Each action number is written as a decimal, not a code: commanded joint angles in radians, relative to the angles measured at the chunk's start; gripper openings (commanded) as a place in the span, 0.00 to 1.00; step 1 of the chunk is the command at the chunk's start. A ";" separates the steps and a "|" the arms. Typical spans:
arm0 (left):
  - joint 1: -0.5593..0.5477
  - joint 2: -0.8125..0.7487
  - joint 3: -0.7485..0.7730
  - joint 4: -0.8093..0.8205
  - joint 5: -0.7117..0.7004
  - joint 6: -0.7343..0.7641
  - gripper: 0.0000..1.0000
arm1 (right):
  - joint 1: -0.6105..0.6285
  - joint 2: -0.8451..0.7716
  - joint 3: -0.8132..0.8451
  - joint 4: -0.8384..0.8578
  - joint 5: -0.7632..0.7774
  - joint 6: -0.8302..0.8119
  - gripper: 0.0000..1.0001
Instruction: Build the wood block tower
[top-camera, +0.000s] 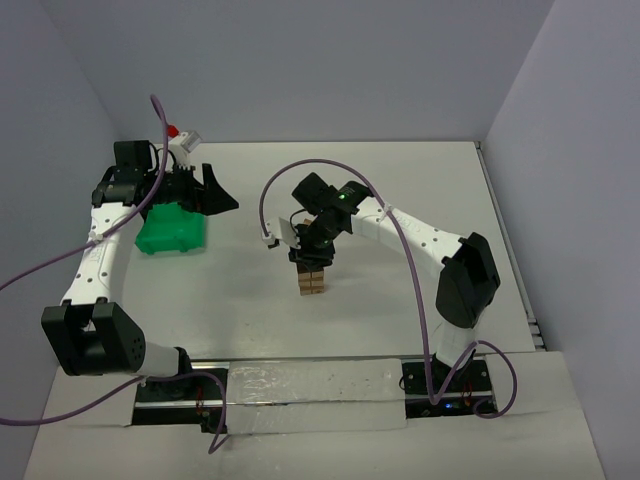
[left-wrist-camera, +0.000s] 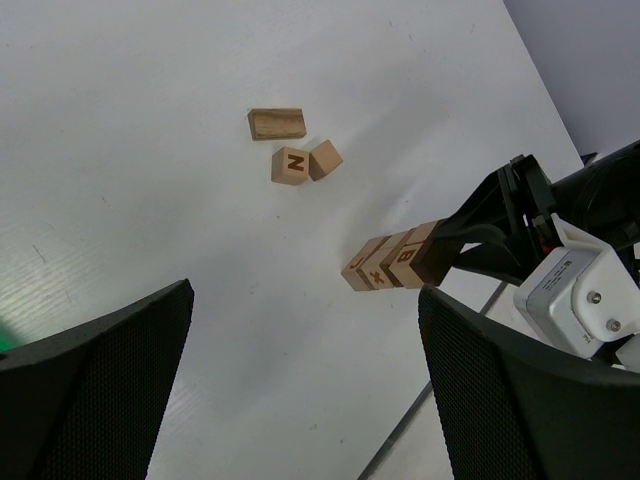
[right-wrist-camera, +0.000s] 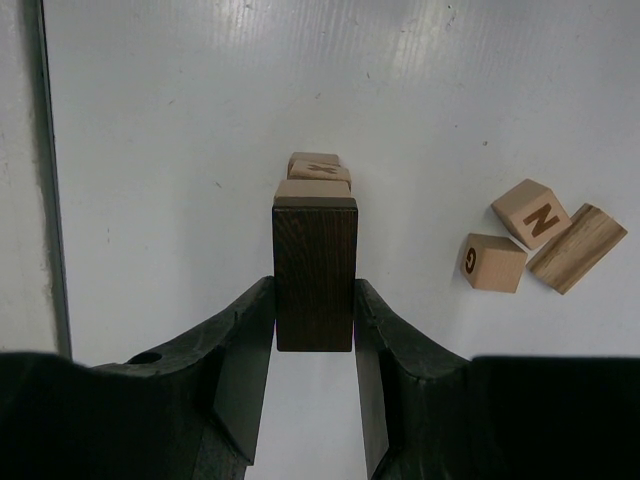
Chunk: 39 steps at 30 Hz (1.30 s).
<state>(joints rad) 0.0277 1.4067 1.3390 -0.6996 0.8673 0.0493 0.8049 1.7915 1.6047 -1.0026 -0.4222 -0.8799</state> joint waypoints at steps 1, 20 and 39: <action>0.006 0.006 0.046 -0.001 0.023 0.015 0.99 | -0.006 -0.034 -0.019 0.023 -0.011 0.004 0.45; 0.005 -0.012 0.021 0.069 -0.004 -0.070 0.99 | -0.006 -0.098 0.073 0.049 -0.107 0.051 0.77; -0.262 0.161 0.105 0.079 -0.318 0.040 0.99 | -0.355 -0.354 -0.146 0.553 -0.184 0.528 1.00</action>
<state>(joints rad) -0.1663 1.5221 1.3801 -0.6336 0.6331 0.0180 0.5088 1.4613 1.5169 -0.5310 -0.6198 -0.4652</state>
